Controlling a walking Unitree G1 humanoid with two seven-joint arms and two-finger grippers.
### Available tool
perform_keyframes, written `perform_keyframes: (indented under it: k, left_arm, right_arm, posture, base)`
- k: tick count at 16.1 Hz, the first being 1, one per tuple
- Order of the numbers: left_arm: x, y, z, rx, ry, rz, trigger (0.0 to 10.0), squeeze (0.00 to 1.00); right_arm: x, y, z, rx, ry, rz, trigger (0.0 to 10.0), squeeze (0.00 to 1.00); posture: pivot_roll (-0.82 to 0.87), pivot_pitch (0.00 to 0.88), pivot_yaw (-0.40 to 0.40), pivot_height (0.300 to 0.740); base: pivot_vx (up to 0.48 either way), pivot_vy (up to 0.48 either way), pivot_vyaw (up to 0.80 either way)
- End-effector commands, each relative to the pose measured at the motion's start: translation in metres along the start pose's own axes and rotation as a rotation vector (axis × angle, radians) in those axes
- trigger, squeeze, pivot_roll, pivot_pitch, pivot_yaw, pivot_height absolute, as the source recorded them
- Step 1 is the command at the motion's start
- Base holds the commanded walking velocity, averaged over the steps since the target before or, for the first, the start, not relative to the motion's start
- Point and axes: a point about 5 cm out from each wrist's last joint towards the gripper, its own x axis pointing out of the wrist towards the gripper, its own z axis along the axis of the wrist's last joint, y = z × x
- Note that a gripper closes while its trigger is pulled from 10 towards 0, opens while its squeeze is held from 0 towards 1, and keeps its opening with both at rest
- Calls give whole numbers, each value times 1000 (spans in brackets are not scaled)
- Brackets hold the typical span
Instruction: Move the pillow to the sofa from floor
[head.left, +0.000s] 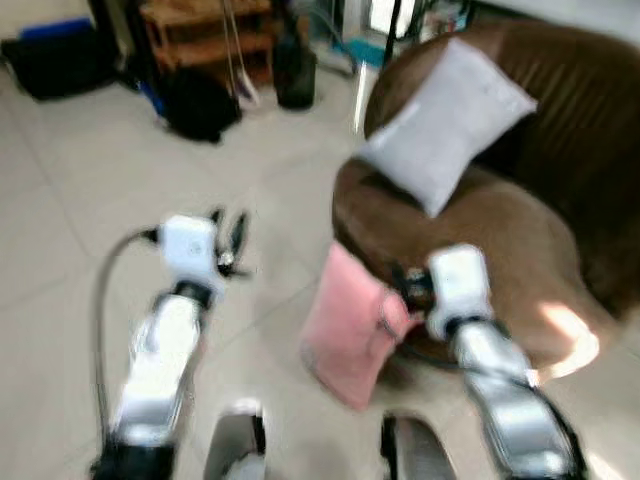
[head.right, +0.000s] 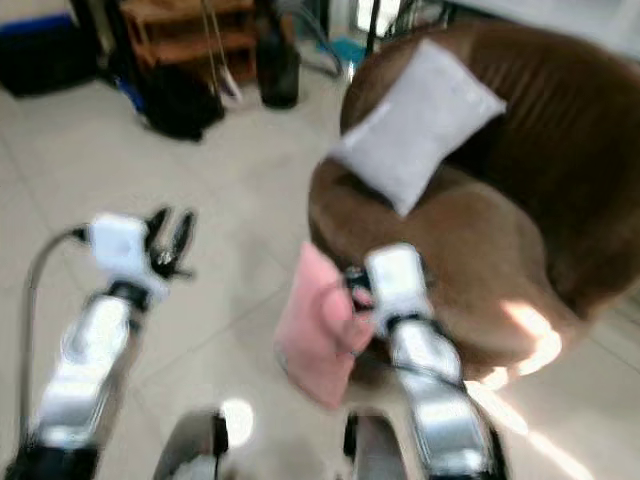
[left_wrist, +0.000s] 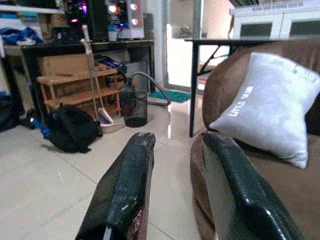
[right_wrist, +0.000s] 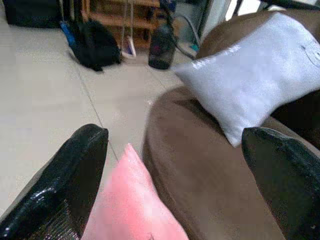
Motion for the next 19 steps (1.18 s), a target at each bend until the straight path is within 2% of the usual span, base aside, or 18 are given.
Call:
perform_keyframes:
  k: [1, 13, 16, 19]
  left_arm:
    - [5, -12, 4, -10, -17, -39, 10000, 0]
    - [5, -13, 4, 0, -16, -52, 10000, 0]
    - [6, -15, 5, 5, -18, -55, 10000, 0]
    - [6, -15, 5, 15, -18, -52, 10000, 0]
  right_arm:
    - [-4, -14, -4, -21, 19, -39, 10000, 0]
    - [-4, -11, -2, -15, 13, -31, 10000, 0]
    - [-4, -10, -2, -7, 15, -28, 10000, 0]
    - [-3, -10, -3, 1, 22, -27, 10000, 0]
  posture:
    - [-66, 18, -22, 601]
    - [-65, 24, -18, 601]
    - [-64, 27, -17, 601]
    - [-64, 27, -17, 576]
  base:
    - [360, 0, 0]
    - [361, 0, 0]
    - [0, 0, 0]
    - [0, 0, 0]
